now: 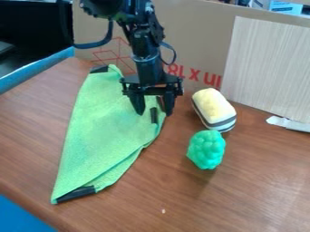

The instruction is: Unfold the cloth from top right to bottom left

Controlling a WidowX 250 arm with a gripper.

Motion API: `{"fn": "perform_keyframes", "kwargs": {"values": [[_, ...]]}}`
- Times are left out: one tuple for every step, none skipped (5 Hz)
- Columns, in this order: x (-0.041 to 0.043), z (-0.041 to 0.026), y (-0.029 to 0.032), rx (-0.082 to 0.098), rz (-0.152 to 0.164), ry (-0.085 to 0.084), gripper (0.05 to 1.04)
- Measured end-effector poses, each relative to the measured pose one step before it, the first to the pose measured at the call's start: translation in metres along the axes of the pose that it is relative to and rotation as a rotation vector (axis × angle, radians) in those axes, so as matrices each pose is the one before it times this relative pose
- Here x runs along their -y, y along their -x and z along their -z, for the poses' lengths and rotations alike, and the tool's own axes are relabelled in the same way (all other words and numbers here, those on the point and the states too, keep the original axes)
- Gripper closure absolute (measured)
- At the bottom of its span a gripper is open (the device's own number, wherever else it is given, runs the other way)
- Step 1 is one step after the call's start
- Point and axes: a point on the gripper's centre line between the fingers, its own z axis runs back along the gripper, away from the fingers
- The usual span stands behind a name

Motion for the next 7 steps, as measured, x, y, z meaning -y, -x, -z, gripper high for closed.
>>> {"fn": "perform_keyframes", "kwargs": {"values": [[-0.00422,0.0097,0.00526,-0.0037,0.0081,-0.0183,0.399],[-0.00032,0.00175,0.00136,0.0048,0.0028,-0.002,0.698],[0.00042,0.00258,0.0035,-0.0064,0.0087,0.0,0.915],[0.0045,-0.00015,0.00287,-0.0185,0.0149,0.0319,1.014],[-0.00274,-0.00304,0.00525,-0.0512,0.0162,0.072,1.029],[-0.00809,-0.02103,-0.00511,0.0341,0.0337,0.1172,1.029],[-0.01261,-0.0166,0.00419,-0.0125,-0.008,0.1137,1.029]]}}
